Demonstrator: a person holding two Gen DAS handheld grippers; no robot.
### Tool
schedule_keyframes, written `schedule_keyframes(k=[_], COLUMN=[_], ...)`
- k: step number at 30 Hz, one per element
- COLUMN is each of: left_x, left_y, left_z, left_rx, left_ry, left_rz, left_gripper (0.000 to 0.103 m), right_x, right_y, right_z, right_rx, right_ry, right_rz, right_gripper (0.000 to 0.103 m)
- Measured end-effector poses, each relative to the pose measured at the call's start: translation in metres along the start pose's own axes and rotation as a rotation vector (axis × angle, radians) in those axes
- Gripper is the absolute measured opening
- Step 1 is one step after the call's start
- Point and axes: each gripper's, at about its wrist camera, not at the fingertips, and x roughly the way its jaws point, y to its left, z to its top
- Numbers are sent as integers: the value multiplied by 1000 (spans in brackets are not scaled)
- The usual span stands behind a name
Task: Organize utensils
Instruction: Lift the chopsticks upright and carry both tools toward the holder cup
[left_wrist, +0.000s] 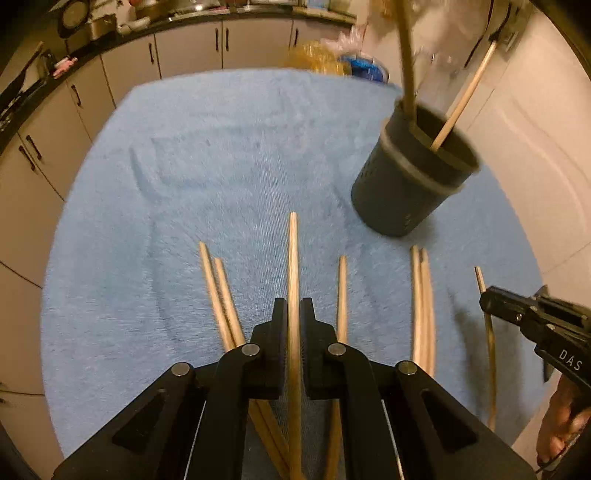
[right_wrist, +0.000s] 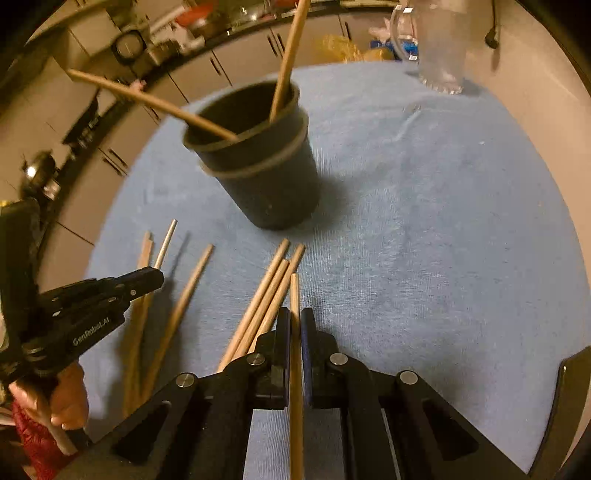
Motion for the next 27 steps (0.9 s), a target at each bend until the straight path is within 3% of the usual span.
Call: schedule_keyframes(k=[6, 12, 27], left_x=[-66, -122, -170], left_y=[-2, -29, -78], left_z=[-17, -40, -74], left_rx=[-30, -24, 11], left_ry=[-167, -299, -385], left_rz=[-6, 10, -19], left_gripper=[6, 6, 6], right_x=[-40, -90, -161], right_y=[3, 14, 23], right_z=[-14, -32, -66], right_rx=[-12, -48, -84], right_ry=[-134, -309, -481], right_rz=[71, 116, 157], right_gripper=[6, 6, 6])
